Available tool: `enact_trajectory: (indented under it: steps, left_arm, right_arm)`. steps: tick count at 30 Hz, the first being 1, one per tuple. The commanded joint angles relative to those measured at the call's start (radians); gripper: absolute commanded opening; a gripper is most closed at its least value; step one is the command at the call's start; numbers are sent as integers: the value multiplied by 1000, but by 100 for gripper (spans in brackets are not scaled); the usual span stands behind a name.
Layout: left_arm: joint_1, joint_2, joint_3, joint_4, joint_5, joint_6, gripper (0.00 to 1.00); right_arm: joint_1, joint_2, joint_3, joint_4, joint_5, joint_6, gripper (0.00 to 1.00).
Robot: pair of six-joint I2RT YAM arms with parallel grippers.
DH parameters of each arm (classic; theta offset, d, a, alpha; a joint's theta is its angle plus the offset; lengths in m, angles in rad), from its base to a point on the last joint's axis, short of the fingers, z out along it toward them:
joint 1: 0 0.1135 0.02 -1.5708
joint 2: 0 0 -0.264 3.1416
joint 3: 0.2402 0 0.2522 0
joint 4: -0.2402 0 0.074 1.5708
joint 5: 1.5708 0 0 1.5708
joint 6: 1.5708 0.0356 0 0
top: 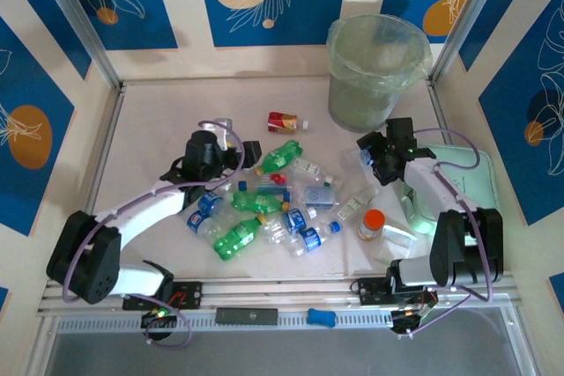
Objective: Put the plastic bottles in the bin
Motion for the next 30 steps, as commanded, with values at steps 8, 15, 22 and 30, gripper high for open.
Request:
enact_trajectory:
  steps: [8, 15, 22, 30]
  left_arm:
    - [-22, 0, 3, 21, -36, -10, 100]
    - [-22, -76, -48, 2, -113, -2, 100]
    - [-22, -117, -65, -2, -152, 8, 100]
    - [-22, -133, -73, -7, -171, 10, 100]
  right_arm:
    - [-12, 201, 43, 146, 4, 150, 90]
    - [-10, 274, 34, 192, 41, 229, 83]
    - [-8, 309, 35, 223, 40, 235, 68]
    - [-4, 260, 36, 220, 59, 186, 55]
